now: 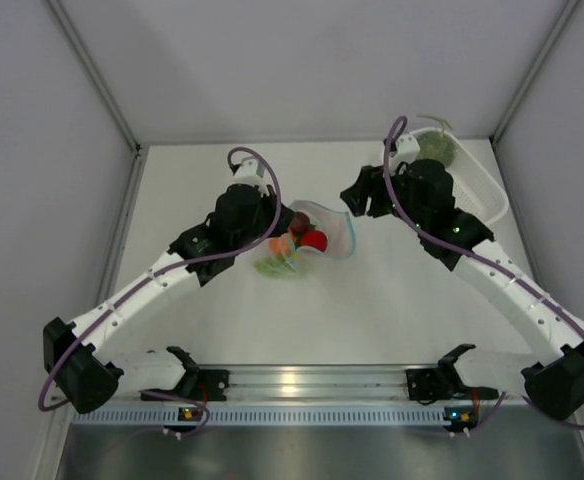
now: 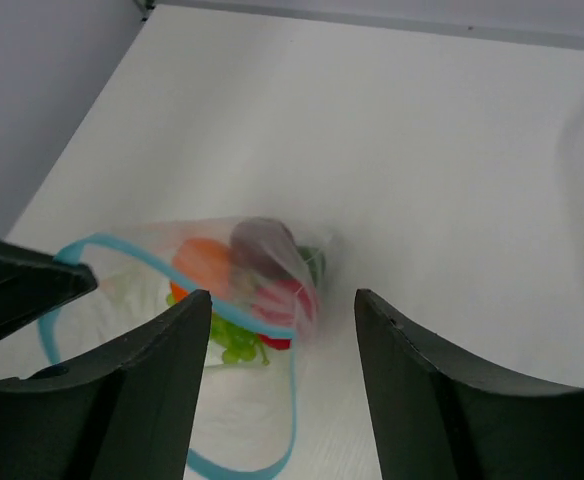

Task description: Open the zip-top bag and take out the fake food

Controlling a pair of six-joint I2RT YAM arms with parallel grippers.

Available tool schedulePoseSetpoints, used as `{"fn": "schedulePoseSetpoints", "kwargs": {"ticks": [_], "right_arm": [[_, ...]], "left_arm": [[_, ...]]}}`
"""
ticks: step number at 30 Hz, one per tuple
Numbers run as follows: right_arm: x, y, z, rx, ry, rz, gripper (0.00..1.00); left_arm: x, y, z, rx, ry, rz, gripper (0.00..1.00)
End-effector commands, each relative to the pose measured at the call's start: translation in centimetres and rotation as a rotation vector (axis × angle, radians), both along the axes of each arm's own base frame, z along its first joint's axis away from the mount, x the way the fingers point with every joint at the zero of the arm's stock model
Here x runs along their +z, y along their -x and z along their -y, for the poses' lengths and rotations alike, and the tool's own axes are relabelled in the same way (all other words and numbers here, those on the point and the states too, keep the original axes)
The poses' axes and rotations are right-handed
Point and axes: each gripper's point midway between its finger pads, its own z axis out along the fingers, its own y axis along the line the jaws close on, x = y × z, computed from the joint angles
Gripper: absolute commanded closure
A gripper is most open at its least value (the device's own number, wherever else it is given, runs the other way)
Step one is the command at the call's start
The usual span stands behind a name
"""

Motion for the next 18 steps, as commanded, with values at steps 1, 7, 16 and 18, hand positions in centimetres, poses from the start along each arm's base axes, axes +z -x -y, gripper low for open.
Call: {"fn": "schedulePoseSetpoints", "kwargs": {"ticks": [1, 7, 16, 18], "right_arm": [[2.3, 2.1, -2.9, 0.052, -0.068, 0.052, 0.41], [0.8, 2.9, -6.5, 0.059, -0.026, -0.022, 0.46], [-2.7, 2.1, -8.5, 0.001, 0.056, -0.103, 0.52], [-3.8, 1.2, -8.2, -0.046, 0.096, -0.127, 0.53]], "left_arm": [[3.6, -1.1, -0.1, 0.075, 0.11, 0.047, 1.0], [5.8, -1.5, 0.9, 0.099, 0.241, 0.031, 1.0], [6.5, -2.2, 1.4, 0.196, 0.415, -0.053, 1.0], [6.0, -2.3, 1.6, 0.197, 0.428, -0.069, 1.0]]}}
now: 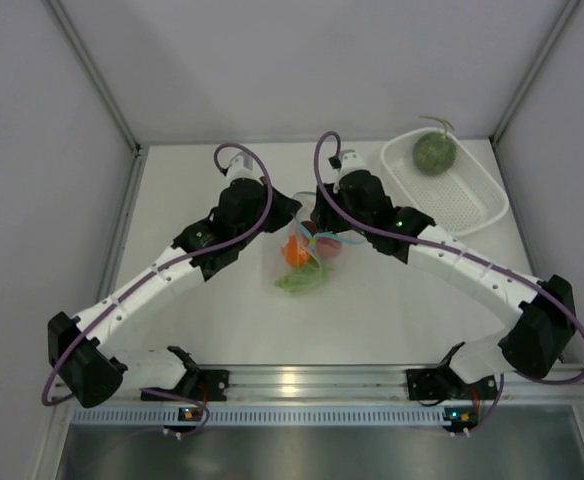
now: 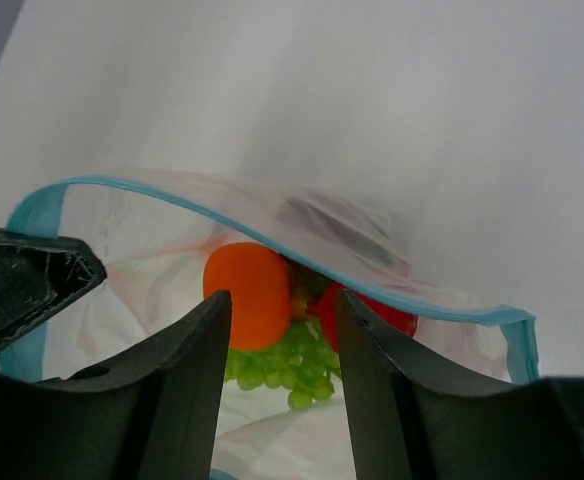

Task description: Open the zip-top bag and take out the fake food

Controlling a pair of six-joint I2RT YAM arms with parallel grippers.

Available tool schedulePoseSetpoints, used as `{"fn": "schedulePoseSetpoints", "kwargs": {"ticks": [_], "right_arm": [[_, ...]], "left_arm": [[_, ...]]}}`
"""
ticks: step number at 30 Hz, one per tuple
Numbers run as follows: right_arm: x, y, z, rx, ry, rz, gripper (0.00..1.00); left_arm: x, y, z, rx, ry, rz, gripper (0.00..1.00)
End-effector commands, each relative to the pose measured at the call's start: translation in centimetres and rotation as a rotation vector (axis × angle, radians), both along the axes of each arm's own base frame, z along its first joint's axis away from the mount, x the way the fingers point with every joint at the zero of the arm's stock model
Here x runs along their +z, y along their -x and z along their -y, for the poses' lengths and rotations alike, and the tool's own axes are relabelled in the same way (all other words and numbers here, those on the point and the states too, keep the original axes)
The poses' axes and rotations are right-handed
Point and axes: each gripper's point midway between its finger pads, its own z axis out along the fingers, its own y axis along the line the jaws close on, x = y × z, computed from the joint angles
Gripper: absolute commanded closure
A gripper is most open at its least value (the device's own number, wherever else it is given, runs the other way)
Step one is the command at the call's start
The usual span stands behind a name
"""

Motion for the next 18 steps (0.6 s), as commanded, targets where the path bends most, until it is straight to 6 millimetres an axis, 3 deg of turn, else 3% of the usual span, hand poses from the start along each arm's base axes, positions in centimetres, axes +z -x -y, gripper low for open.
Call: {"fn": "schedulePoseSetpoints", "kwargs": {"ticks": [1, 6, 18], "right_arm": [[1.4, -1.5, 0.0, -0.083, 0.009, 0.02, 0.53], [-1.5, -2.5, -0.2, -0.111, 0.085, -0.029, 0.53], [-7.1, -4.0, -1.7, -0.059, 0.156, -0.079, 0.47]], "left_arm": [[3.8, -1.0, 0.8, 0.047, 0.178, 0.045, 1.0], [1.1, -1.0, 0.2, 0.09, 0.174, -0.003, 1.0], [-2.5, -1.4, -1.0, 0.142, 0.078, -0.026, 1.0]]}}
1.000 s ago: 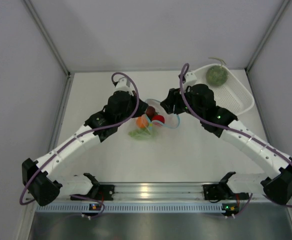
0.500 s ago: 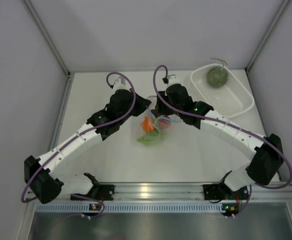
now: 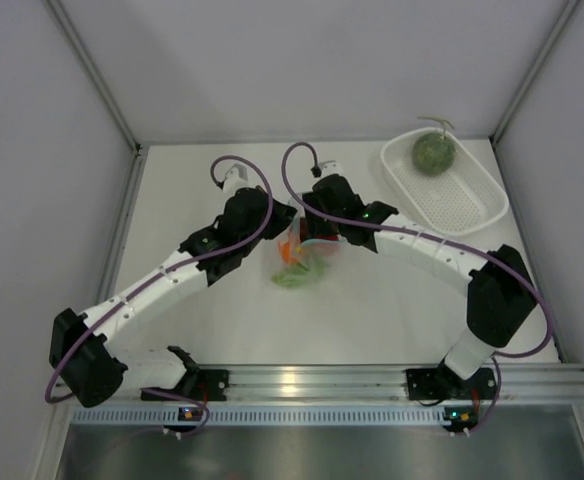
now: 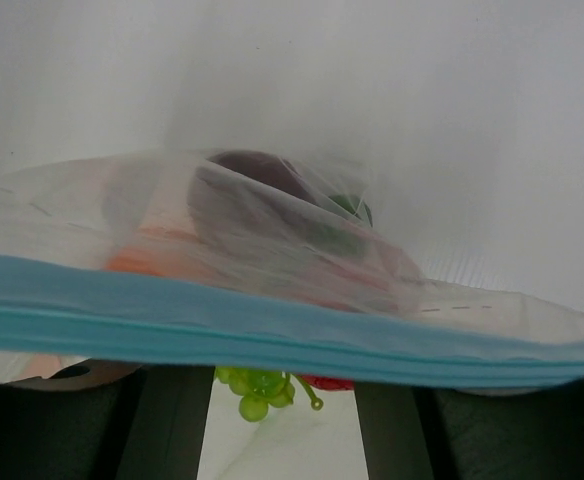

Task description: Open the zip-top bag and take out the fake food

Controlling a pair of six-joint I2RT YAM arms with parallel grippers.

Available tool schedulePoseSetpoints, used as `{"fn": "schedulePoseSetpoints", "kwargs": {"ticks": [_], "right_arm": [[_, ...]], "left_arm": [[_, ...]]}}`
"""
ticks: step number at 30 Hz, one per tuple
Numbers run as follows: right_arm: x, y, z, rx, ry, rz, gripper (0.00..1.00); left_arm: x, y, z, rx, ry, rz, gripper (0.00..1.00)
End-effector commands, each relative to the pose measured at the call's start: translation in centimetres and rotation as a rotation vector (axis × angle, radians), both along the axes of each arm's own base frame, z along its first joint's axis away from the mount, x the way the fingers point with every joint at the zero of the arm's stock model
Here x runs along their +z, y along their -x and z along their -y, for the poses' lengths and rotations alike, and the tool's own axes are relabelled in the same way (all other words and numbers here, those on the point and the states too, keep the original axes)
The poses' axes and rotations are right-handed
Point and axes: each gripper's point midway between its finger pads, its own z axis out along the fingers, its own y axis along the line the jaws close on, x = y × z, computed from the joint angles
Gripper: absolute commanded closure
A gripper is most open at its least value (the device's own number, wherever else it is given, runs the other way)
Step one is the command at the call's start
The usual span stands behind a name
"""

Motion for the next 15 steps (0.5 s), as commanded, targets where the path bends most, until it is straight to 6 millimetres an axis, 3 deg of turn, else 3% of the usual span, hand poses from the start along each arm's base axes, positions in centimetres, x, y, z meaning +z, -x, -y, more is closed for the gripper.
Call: {"fn": "schedulePoseSetpoints", "kwargs": {"ticks": [1, 12, 15], "right_arm": [[0.1, -1.1, -1.0, 0.017, -0.018, 0.027, 0.47], [-4.0, -1.2, 1.0, -0.017, 0.102, -0.031, 0.39], [-4.7, -1.1, 1.6, -0.027, 0.134, -0.042, 0.33]], "left_arm": [[0.4, -0.7, -0.1, 0.023, 0.017, 0.034, 1.0], [-1.6, -0.8, 0.5, -0.007, -0.025, 0.002, 1.0], [-2.1, -0.8, 0.7, -0.014, -0.035, -0.009, 1.0]]}}
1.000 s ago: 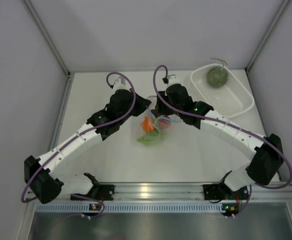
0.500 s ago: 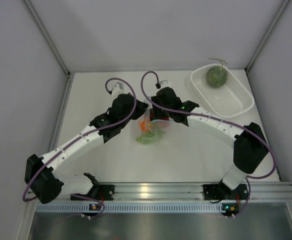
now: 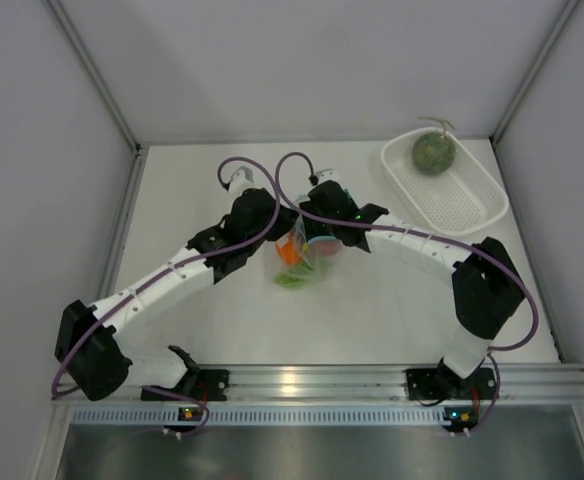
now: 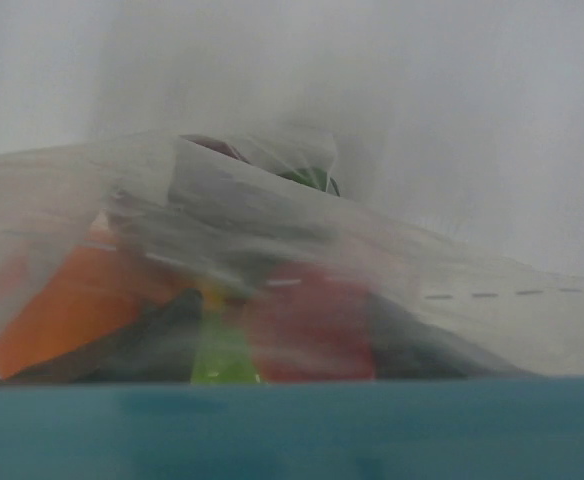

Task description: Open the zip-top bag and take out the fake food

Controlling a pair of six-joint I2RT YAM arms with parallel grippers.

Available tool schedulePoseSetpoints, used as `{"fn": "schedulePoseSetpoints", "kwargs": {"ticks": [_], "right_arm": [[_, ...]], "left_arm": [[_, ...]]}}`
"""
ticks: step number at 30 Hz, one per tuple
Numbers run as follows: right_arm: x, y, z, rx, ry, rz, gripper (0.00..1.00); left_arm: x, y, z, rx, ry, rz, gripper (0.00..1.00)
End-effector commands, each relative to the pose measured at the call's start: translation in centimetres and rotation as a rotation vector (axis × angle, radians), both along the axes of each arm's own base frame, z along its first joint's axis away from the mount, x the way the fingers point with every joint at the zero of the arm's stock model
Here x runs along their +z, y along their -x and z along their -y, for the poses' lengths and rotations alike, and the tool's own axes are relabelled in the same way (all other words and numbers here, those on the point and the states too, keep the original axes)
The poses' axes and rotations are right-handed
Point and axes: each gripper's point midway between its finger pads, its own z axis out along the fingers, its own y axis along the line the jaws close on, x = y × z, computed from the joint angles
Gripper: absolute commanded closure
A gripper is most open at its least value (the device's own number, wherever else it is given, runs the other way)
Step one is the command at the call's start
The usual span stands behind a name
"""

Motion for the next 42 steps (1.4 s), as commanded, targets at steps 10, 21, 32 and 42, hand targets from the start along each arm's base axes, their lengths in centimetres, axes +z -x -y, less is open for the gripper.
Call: {"fn": "schedulePoseSetpoints", "kwargs": {"ticks": [10, 21, 32, 42], "right_arm": [[-3.7, 0.6, 2.8, -0.052, 0.118, -0.033, 0.3], [-6.9, 2.2, 3.9, -0.054, 0.148, -0.091, 0.25], [-5.3, 1.9, 3.5, -0.049, 0.08, -0.066, 0.59], [0.3, 1.9, 2.5, -0.001, 0.006, 0.011, 0.59]], "left_arm": [[-1.3, -0.5, 0.6, -0.009, -0.001, -0.01, 1.0], [-2.1, -0.4, 0.8, -0.019, -0.01, -0.026, 1.0], [-2.4, -0.4, 1.1, -0.031, -0.013, -0.033, 1.0], [-2.2, -0.3, 1.1, -0.037, -0.014, -0.029, 1.0]]}}
